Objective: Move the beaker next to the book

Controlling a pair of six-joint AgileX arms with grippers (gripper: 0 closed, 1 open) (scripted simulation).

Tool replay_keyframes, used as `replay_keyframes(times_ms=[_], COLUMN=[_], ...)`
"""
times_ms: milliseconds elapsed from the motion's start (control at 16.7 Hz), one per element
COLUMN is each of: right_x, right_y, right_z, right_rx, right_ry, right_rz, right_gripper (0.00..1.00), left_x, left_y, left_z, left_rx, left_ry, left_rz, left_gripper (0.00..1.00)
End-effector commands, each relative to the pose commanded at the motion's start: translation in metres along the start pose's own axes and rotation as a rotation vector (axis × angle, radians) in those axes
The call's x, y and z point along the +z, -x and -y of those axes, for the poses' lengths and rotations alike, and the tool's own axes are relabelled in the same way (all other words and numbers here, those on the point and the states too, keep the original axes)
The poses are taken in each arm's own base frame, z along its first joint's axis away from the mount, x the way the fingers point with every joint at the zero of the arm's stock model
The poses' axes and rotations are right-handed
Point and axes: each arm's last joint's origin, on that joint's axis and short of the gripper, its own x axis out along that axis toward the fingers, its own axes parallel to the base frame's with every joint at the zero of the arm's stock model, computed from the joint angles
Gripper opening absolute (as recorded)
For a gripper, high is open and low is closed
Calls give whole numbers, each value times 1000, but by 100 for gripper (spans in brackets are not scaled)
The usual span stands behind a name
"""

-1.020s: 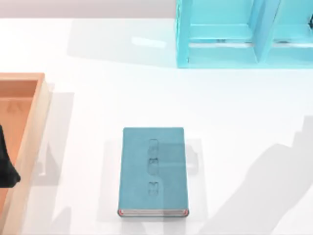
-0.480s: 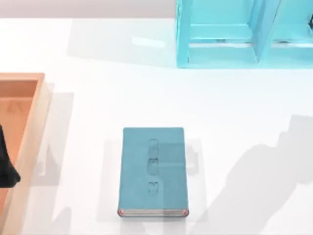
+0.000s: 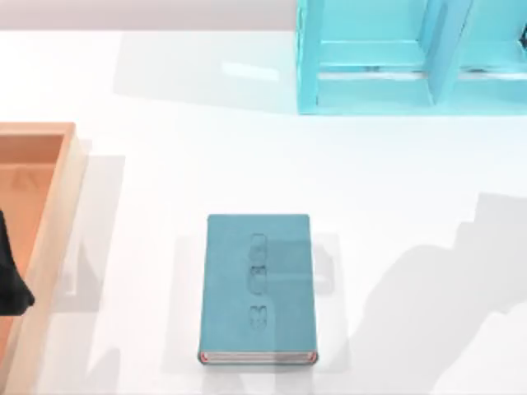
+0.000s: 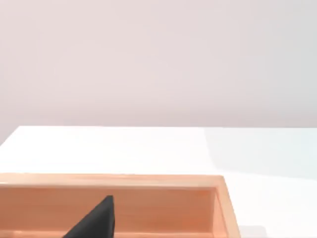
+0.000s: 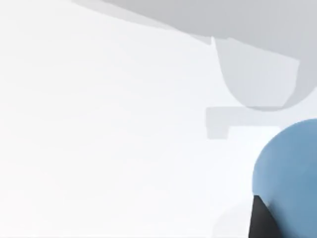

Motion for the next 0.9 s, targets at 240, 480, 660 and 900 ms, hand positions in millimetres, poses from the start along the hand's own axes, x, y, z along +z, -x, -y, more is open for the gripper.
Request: replay_keyframes(times_ms=[240,480,660,900], right_x=[18,61,109,182], right_y=[9,26,36,42], right_z=[9,24,31,25], right_rx=[-25,-71,-92,-81], right_ry=[-82,-250,-406,-658], right_rz=[-15,-20,-12,-14], right_gripper=[0,0,0,0], left_x=[0,0,0,0], left_y=[0,0,0,0], left_z=[0,0,0,0], left_rx=[0,0,0,0], left_ry=[0,0,0,0], left_rz=[0,0,0,0], left_gripper=[100,100,100,100])
